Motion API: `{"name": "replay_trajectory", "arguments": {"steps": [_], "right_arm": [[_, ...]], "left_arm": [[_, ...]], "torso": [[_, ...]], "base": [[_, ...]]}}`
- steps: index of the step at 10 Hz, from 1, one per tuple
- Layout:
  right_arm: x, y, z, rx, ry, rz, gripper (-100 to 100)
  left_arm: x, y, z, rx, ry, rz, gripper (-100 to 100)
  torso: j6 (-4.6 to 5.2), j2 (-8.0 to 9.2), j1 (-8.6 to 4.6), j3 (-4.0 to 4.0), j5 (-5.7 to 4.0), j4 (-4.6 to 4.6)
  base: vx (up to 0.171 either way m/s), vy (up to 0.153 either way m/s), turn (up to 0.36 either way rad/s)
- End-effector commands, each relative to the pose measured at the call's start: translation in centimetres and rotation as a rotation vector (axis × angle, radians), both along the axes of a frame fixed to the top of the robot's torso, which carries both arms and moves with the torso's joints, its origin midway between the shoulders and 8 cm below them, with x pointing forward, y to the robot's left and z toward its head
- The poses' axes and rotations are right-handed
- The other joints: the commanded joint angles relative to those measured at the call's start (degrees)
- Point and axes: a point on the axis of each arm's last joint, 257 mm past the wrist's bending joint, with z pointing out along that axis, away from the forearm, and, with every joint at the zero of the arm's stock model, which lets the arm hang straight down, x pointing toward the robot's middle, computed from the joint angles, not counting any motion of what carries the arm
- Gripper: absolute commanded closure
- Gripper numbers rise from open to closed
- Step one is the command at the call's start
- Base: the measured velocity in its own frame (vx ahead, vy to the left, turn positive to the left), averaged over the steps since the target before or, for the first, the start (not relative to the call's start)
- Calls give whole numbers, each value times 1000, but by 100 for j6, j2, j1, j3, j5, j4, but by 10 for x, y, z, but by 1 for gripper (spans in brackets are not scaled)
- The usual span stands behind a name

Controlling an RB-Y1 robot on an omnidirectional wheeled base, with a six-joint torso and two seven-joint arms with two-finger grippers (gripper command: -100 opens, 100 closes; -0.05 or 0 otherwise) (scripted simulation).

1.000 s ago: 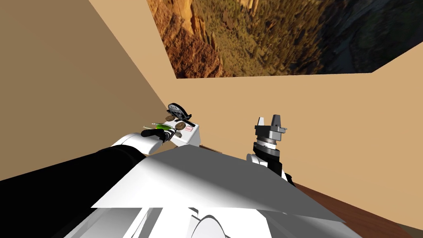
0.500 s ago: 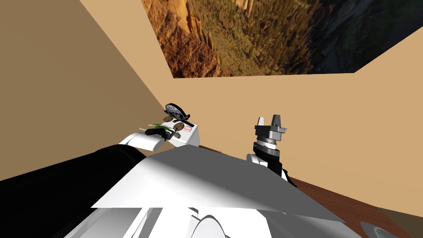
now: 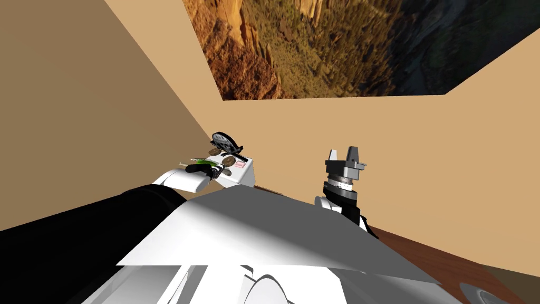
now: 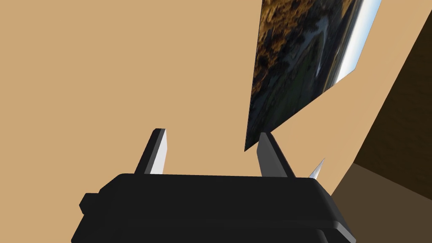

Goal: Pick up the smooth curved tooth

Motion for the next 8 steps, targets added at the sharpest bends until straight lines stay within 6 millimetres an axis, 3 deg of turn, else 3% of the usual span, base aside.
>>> {"name": "replay_trajectory", "arguments": {"steps": [1,2,3,6,7,8], "right_arm": [[0,0,0,0,0,0,0],[0,0,0,0,0,0,0],[0,0,0,0,0,0,0],[0,0,0,0,0,0,0],[0,0,0,0,0,0,0],[0,0,0,0,0,0,0]], "left_arm": [[0,0,0,0,0,0,100],[0,0,0,0,0,0,0],[-3,-7,6,0,0,-14,100],[-8,-21,15,1,0,-38,100],[-7,-17,13,0,1,-32,100],[-8,-18,13,1,1,-33,0]], "torso": [[0,0,0,0,0,0],[0,0,0,0,0,0],[0,0,0,0,0,0],[-2,-4,-9,-2,-4,0],[-4,-5,-6,-2,-3,0],[0,-4,-3,-2,-1,0]], "base": [[0,0,0],[0,0,0],[10,-8,89],[23,-6,89],[11,0,21],[0,0,0]]}}
